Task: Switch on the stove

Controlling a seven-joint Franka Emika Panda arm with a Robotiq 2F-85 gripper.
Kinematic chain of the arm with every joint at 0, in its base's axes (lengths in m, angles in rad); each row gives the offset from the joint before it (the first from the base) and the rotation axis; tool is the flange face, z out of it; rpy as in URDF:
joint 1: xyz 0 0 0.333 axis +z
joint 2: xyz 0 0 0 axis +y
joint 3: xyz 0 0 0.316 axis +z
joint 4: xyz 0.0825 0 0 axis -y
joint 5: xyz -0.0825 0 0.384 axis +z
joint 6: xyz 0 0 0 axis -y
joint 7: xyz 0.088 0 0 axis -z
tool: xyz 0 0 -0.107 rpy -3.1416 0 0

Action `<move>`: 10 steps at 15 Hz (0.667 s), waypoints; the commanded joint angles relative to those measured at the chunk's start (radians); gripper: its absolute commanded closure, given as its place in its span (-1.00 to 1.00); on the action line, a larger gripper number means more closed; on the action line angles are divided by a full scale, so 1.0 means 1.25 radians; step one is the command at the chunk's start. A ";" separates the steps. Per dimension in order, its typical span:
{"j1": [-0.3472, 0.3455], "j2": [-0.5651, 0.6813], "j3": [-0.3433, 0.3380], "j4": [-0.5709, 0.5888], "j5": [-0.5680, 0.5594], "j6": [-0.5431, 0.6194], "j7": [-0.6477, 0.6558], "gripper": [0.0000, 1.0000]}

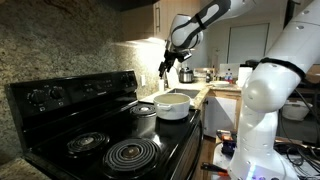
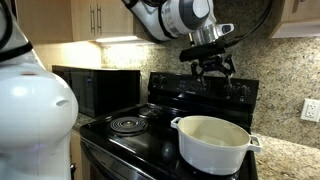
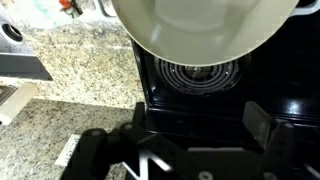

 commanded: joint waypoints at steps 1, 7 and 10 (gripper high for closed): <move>-0.018 0.022 0.018 0.013 0.015 0.004 -0.011 -1.00; -0.029 0.041 0.023 0.018 0.002 0.049 0.009 -1.00; -0.034 0.087 0.009 0.028 0.013 0.190 0.012 -1.00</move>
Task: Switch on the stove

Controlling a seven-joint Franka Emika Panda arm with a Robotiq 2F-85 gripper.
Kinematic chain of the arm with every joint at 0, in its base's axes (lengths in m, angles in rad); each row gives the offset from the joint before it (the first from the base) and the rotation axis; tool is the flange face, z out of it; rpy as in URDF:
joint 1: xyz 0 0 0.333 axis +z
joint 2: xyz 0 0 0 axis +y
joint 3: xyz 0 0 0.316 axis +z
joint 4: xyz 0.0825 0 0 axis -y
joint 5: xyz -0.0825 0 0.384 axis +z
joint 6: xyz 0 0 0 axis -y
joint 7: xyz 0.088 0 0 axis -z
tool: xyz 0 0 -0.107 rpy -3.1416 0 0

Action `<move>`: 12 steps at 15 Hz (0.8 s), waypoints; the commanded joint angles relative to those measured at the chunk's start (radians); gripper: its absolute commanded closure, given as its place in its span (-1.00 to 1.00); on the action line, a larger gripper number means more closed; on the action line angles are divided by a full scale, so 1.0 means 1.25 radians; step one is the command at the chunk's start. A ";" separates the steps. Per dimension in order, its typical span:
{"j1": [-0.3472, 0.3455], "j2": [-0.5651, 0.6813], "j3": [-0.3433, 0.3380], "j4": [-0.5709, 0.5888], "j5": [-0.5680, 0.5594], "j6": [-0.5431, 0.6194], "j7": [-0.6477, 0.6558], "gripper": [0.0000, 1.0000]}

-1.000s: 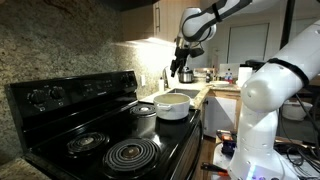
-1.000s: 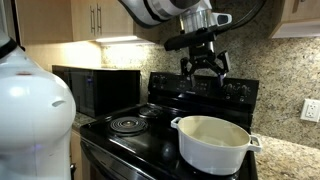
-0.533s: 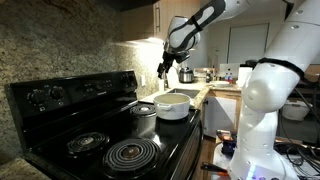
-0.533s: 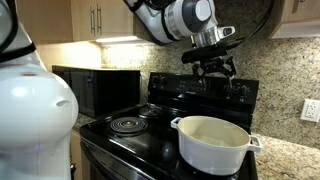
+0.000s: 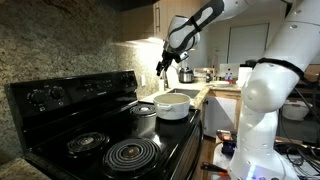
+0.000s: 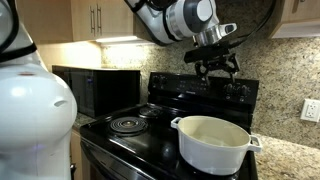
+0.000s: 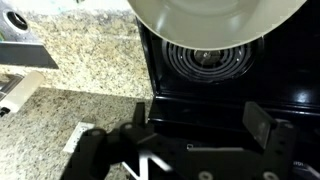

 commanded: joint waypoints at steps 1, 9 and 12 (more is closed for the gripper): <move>-0.021 0.066 -0.005 0.009 0.017 0.189 -0.001 -1.00; 0.189 0.267 -0.167 0.061 0.213 0.490 -0.072 -1.00; 0.257 0.308 -0.193 0.091 0.219 0.561 -0.041 -1.00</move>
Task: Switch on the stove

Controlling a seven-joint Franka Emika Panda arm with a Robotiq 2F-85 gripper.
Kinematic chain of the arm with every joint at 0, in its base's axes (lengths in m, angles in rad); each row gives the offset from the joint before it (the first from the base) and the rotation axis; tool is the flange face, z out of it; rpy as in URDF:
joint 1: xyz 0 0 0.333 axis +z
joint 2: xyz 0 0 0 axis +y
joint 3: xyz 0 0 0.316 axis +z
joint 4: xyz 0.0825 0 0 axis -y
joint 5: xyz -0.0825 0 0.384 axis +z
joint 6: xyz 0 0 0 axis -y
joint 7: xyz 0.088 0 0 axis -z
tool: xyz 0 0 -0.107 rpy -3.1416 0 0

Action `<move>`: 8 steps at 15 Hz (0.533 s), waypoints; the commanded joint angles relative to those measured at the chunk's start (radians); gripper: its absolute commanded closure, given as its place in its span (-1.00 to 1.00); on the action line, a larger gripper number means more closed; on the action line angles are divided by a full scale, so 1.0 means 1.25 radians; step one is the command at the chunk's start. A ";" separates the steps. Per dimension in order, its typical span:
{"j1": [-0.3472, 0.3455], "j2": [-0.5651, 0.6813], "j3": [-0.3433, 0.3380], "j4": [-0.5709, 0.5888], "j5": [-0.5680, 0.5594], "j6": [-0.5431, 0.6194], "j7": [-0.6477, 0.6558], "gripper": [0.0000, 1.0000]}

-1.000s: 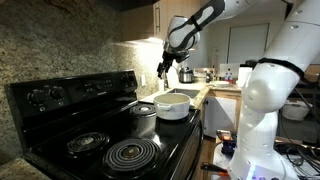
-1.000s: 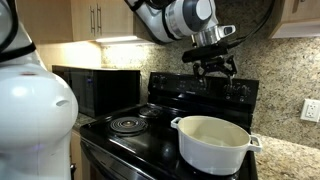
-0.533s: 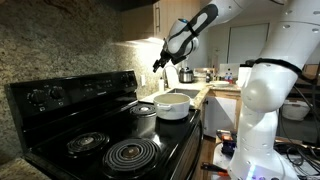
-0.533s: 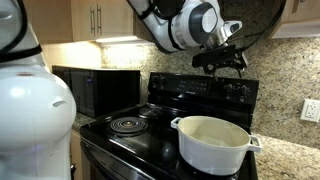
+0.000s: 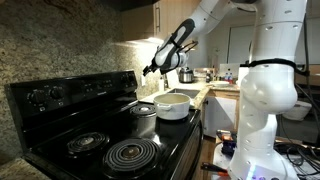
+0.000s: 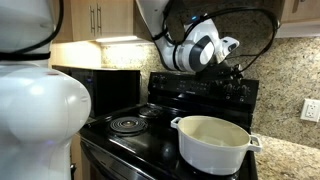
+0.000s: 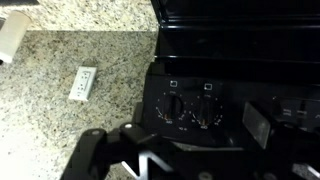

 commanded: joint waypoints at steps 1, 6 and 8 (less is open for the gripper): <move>0.064 0.053 -0.033 0.044 0.003 0.088 0.014 -1.00; -0.008 0.109 -0.023 0.112 -0.129 0.134 0.136 -1.00; -0.066 0.102 0.008 0.111 -0.215 0.118 0.198 -1.00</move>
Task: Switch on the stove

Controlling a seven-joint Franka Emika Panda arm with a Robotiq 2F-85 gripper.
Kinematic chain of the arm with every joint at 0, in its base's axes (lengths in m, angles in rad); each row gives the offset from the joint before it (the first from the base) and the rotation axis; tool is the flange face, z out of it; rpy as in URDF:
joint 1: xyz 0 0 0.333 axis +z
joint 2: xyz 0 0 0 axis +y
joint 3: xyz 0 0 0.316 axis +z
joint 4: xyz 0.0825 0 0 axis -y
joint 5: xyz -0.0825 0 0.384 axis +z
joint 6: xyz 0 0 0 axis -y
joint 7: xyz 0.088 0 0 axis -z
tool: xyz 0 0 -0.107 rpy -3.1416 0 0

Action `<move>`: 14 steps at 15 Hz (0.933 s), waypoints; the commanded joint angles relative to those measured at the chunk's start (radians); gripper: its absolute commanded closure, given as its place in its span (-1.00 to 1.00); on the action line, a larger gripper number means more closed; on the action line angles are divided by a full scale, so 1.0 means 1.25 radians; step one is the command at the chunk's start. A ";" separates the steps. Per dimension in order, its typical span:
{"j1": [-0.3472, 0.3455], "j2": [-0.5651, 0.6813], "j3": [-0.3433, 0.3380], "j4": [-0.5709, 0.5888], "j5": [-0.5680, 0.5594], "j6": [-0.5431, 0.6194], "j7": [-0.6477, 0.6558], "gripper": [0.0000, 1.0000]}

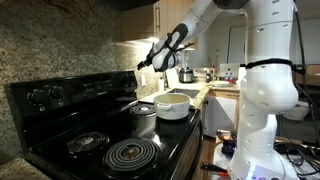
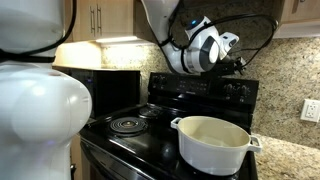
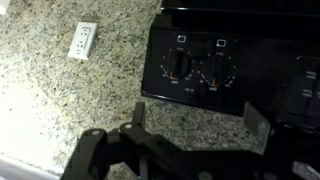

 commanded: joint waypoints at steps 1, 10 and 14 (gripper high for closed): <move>-0.108 0.007 0.056 0.002 -0.157 0.012 0.122 -1.00; -0.132 0.019 0.077 0.008 -0.208 0.003 0.137 -1.00; -0.189 0.064 0.153 0.011 -0.307 0.051 0.201 -1.00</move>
